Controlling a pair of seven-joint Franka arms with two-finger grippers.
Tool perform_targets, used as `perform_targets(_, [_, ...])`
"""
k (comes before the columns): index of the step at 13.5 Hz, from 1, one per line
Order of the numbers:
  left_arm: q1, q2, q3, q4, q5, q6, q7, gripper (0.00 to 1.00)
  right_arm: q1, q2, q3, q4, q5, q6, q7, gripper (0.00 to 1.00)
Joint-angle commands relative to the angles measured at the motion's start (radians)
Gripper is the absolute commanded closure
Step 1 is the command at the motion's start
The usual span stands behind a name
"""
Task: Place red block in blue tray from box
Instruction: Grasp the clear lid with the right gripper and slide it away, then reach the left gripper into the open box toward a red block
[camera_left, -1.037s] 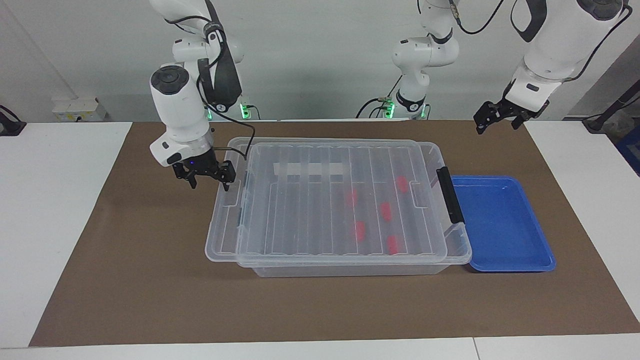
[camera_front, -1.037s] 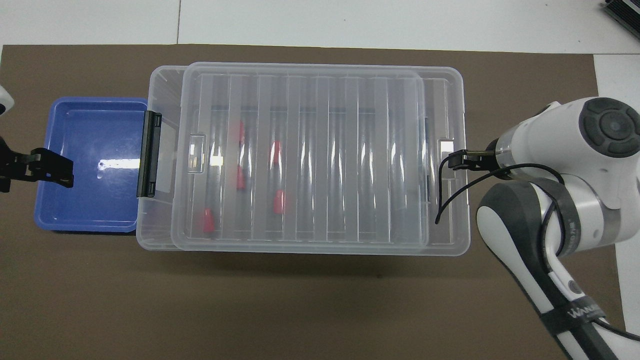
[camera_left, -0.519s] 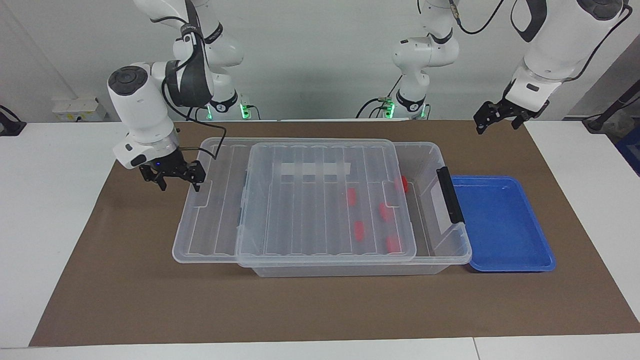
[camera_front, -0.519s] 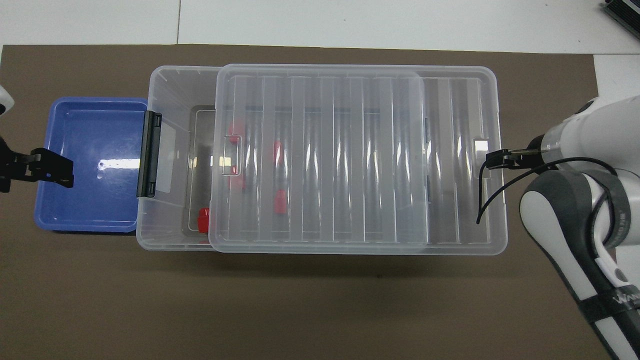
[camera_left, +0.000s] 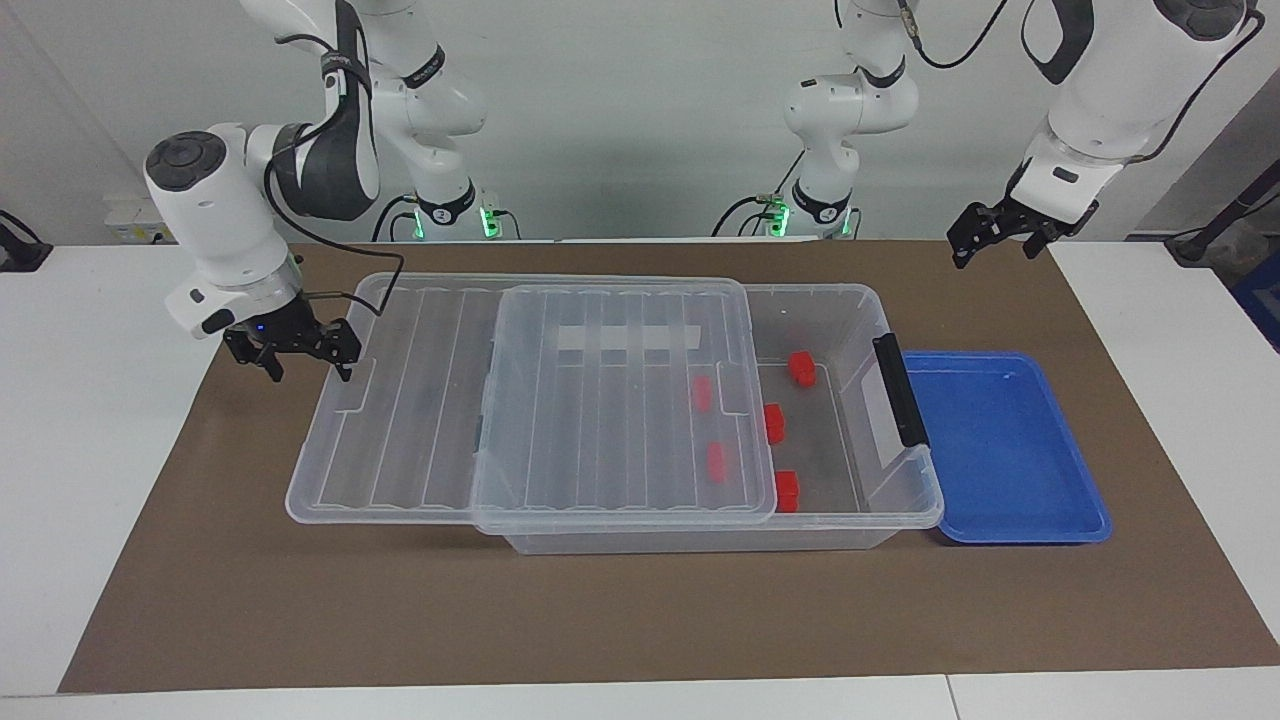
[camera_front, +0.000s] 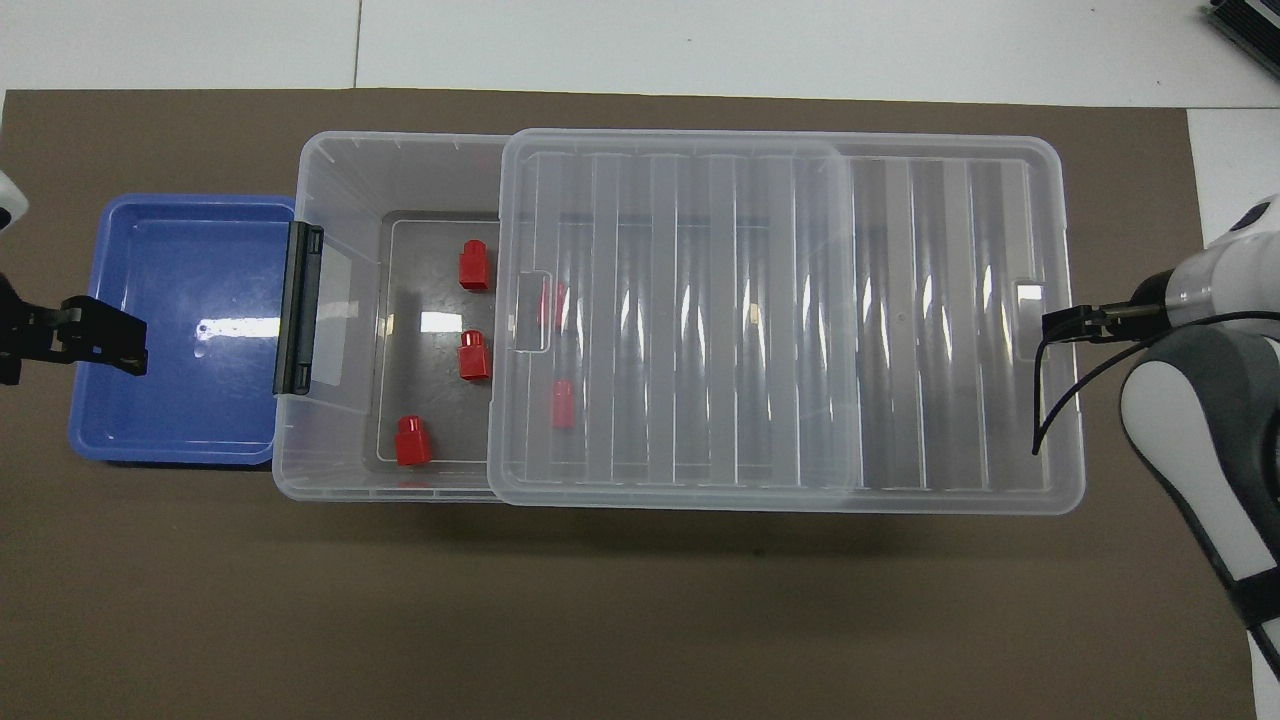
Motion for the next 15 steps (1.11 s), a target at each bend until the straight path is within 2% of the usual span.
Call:
perform_targets(1, [0.008, -0.035, -0.003, -0.041, 0.009, 0.019, 0.004, 0.0, -0.031, -0.025, 0.01, -0.025, -0.015, 0.007, -0.042, 0.04])
perform_targets(9, [-0.001, -0.045, -0.003, -0.052, 0.011, 0.007, -0.031, 0.0, -0.052, -0.023, 0.01, -0.024, -0.016, 0.016, -0.073, 0.04])
perform_targets(12, [-0.042, -0.064, -0.012, -0.133, 0.011, 0.18, -0.347, 0.0, -0.045, -0.025, 0.01, -0.002, -0.013, -0.004, -0.054, 0.01])
perform_targets(15, [-0.14, 0.023, -0.012, -0.132, 0.006, 0.302, -0.524, 0.0, -0.038, -0.038, 0.011, 0.053, -0.005, -0.077, -0.007, 0.0])
